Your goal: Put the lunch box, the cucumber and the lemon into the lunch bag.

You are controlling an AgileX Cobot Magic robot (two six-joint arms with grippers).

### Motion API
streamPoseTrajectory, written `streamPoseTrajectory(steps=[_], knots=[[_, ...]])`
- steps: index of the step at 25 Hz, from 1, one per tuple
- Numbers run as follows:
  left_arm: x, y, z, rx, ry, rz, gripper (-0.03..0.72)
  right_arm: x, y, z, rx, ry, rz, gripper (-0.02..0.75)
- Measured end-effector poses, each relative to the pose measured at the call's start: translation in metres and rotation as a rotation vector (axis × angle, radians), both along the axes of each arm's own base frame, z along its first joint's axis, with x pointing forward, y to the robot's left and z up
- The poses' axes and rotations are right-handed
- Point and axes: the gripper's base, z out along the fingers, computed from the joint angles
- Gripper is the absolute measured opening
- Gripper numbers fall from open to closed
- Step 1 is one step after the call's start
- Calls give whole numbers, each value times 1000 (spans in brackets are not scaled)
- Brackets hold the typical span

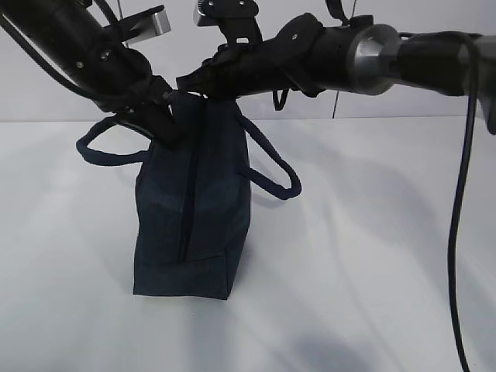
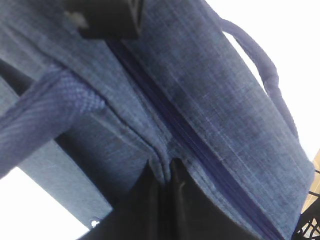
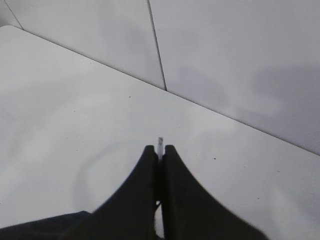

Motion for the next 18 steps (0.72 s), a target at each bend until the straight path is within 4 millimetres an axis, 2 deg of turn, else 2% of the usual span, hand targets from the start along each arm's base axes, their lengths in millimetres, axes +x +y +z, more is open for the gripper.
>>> streamPoseTrajectory(steps=[7, 18], knots=[[0, 0, 0, 0, -2, 1, 0, 4, -9, -2, -2, 11, -10, -13], [0, 0, 0, 1, -2, 1, 0, 6, -9, -12, -5, 46, 3, -13]])
